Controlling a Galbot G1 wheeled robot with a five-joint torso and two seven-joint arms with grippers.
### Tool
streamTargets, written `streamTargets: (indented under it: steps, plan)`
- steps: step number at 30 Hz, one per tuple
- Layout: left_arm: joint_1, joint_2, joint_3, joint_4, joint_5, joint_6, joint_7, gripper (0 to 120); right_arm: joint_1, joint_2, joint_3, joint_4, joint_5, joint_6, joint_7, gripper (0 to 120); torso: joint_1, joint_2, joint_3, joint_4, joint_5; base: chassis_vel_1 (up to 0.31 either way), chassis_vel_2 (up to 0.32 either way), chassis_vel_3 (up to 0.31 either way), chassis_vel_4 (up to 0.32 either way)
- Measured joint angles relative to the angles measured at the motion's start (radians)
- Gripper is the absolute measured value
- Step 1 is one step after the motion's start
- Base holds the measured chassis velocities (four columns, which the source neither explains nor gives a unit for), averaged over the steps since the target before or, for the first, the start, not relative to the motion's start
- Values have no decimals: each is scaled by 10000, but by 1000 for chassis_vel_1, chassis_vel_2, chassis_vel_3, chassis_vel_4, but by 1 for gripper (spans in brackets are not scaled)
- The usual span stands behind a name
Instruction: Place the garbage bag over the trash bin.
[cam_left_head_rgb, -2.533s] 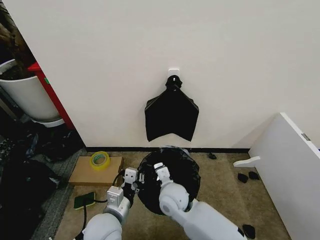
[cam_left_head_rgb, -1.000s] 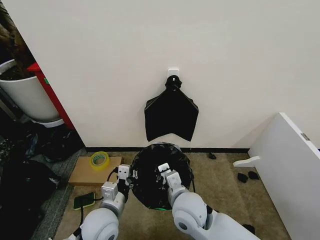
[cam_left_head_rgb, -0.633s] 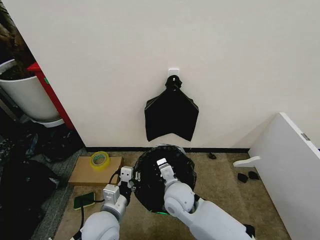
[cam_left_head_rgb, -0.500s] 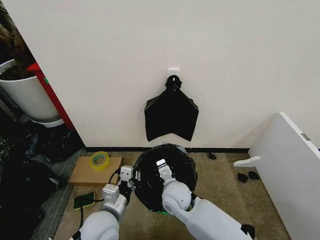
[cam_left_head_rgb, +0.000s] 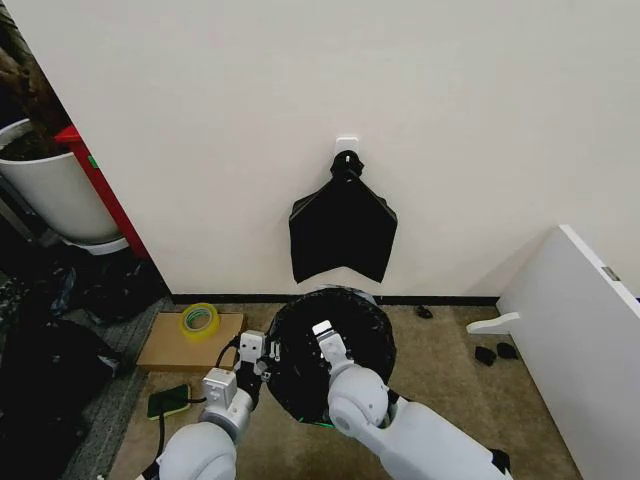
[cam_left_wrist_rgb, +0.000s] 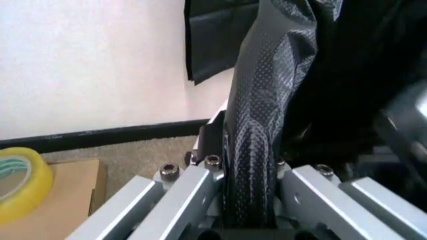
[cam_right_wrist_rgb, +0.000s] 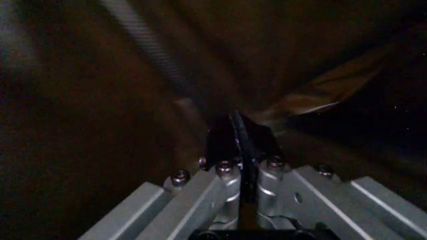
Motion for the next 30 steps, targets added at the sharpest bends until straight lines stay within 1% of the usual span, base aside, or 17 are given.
streamTargets:
  steps: [3,6,8,10,11,13,15,17,22,25,30]
  plan:
    - [25,-14,4,-33,2,-1,6,0,-10,19,-126,-41,47,-1,-53,0,0,0,0,0,0,0,0,0,0]
    - [66,-23,25,-95,15,-1,41,0,63,248,-87,-427,0,-1,-110,0,0,0,1,0,1,0,0,0,0]
    - [96,-18,46,-113,50,-2,64,0,243,362,10,-1074,-783,3,-272,0,0,-1,1,4,2,0,0,0,0]
    - [97,-12,44,-115,58,-5,65,0,269,339,43,-1200,-909,2,-282,0,0,-1,1,3,1,0,0,0,0]
    - [94,2,21,-115,61,-16,65,0,298,212,7,-1225,-691,1,-95,0,0,0,0,0,0,0,0,0,0]
    - [83,8,-2,-115,61,-25,65,0,242,45,-246,-1104,-455,-7,148,0,0,0,1,-1,0,0,0,0,0]
    - [76,10,-7,-115,61,-26,65,0,179,32,-360,-1074,-473,-9,191,0,0,0,0,0,-1,0,0,0,0]
    - [82,14,-12,-123,62,-27,70,0,125,199,-546,-1075,-287,-13,293,0,0,0,1,-1,-1,0,0,0,0]
    - [101,34,-3,-140,66,-28,85,0,218,410,-577,-1177,-113,-12,248,0,0,-1,1,1,1,0,0,0,0]
    - [137,45,31,-160,105,-27,100,0,617,713,-385,-1579,-218,23,50,0,0,-1,1,3,1,0,0,0,0]
    - [150,55,35,-230,109,-27,135,0,800,403,-265,-1791,33,15,170,0,0,0,1,-1,-1,0,0,0,0]
